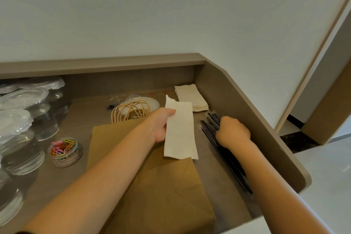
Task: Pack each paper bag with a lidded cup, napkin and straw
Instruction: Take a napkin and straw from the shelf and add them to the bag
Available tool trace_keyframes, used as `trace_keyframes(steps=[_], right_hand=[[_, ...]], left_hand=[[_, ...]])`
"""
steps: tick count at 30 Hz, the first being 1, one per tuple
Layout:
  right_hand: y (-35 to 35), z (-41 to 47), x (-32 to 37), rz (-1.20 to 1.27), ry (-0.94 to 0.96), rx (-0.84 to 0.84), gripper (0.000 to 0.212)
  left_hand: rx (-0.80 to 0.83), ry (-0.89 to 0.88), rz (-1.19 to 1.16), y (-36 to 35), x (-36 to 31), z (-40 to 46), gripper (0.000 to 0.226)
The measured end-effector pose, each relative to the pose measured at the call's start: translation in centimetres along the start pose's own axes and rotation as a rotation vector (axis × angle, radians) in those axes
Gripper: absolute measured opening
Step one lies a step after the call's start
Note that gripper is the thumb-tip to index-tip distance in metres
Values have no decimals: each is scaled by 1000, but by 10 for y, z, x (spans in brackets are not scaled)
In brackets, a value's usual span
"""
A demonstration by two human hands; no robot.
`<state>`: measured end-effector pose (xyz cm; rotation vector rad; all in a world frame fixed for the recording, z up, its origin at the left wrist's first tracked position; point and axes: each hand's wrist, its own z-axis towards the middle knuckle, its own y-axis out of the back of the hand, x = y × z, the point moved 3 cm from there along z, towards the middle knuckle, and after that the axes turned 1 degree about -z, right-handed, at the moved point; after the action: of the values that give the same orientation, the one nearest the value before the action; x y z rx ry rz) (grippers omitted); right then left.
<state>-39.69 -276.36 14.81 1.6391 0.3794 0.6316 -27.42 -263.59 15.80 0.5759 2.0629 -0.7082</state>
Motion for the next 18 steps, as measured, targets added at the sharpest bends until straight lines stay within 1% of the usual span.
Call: trace_keyframes(steps=[2,4,5,7,9,11,14,16,18], right_hand=[[11,-3,4,125,44,-94,10],[29,-9,12,332,116,-206,6],[37,-11,18,442,154,-224,7],[48,-13,32,641,236,-177,10],[53,-14,47,777,290,-98,13],[52,-14,58,849,318,-32,13],[52,-15,69,951,373,31,11],[55,-18,76,953,412,23,14],[57,-24,85,962,472,6,16]], left_hand=[[7,-6,2,-1,0,-2,24],[10,-19,-3,-1,1,-4,24],[16,-30,-16,-3,1,-5,24],[42,-58,-56,-6,1,-10,25],[67,-106,-65,-10,-1,-16,21],[103,-169,-46,-13,-4,-27,18],[151,-333,89,-13,-11,-47,19],[117,-450,141,-10,-13,-59,23],[32,-540,154,-3,-14,-68,25]])
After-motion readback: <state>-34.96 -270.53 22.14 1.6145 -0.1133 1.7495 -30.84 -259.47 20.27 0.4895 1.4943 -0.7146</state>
